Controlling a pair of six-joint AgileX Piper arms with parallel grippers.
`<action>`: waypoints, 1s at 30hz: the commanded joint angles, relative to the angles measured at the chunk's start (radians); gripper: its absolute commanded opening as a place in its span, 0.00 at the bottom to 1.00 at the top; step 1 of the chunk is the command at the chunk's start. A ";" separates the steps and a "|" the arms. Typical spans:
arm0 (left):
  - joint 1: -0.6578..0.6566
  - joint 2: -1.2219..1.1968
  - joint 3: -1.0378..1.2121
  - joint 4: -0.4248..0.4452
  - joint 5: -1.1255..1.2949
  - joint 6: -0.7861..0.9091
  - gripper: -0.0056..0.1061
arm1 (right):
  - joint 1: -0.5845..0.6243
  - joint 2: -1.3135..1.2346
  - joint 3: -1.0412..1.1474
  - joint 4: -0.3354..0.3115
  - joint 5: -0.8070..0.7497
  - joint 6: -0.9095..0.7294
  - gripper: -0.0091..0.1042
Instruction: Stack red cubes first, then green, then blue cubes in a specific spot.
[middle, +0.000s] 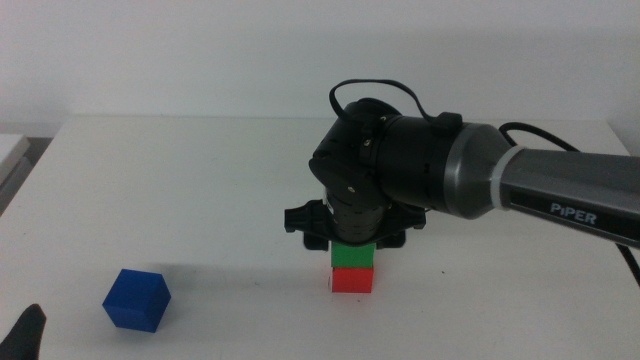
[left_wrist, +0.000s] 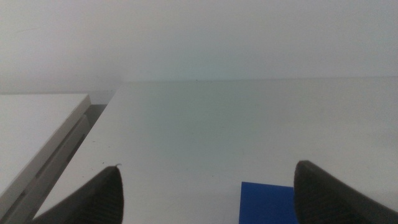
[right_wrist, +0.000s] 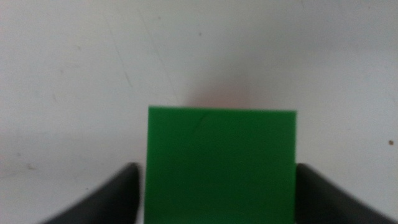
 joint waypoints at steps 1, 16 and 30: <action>-0.001 -0.003 0.000 0.003 -0.011 0.001 0.89 | 0.000 0.007 0.005 -0.012 -0.001 0.006 0.65; -0.001 -0.003 0.000 0.003 -0.011 0.001 0.89 | 0.053 -0.629 0.234 -0.067 -0.008 -0.438 0.90; -0.001 -0.003 0.000 0.003 -0.011 0.001 0.89 | 0.051 -1.111 0.437 0.140 -0.131 -0.807 0.90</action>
